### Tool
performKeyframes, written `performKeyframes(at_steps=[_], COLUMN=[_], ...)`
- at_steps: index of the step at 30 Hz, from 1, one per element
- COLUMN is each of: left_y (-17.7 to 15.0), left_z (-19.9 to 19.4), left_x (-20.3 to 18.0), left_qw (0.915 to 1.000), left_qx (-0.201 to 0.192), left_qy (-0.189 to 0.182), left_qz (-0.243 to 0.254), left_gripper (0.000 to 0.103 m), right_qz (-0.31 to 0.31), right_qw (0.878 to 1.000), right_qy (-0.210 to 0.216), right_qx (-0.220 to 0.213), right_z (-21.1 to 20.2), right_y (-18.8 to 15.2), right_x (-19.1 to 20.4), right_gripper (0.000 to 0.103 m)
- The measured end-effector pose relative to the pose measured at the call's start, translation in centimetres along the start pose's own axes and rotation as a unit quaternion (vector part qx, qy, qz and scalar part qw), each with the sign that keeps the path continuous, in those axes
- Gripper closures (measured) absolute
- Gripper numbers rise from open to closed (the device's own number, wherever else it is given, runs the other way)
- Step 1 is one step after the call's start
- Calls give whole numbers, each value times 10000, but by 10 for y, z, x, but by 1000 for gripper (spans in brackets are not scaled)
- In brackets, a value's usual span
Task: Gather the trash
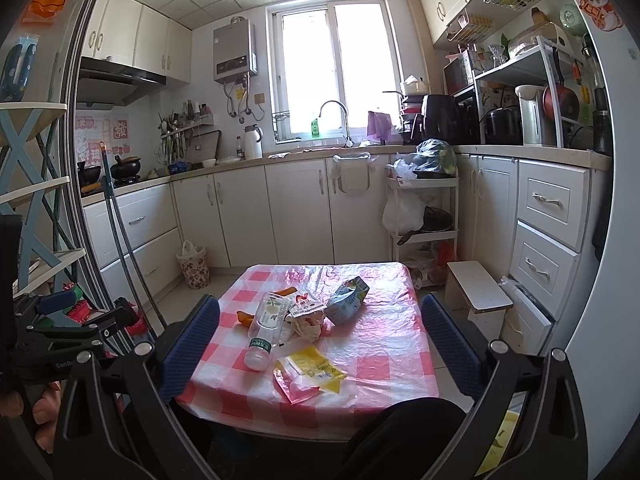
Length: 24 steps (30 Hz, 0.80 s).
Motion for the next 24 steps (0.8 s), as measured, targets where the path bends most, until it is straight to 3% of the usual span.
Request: performKeyframes(at_steps=[24], left_y=[0], left_z=[-2], left_x=[7], left_qw=[9999], left_qx=[-20], left_qy=[32], left_qz=[-124], left_gripper=[7], right_qz=[-97], right_qw=[9999], right_qy=[-26], right_qx=[35], right_z=[1], right_y=[-2], right_x=[4], right_gripper=[6])
Point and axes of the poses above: each gripper's, at about its wrist camera, not at the fingertips, and z roughly the way its jaws point, x to its left, y to its top, the point moved 6 cm from there along z, roughly the way its jaws point, and after that the axes turned 2 degrees about x, right-handed, at the moved point
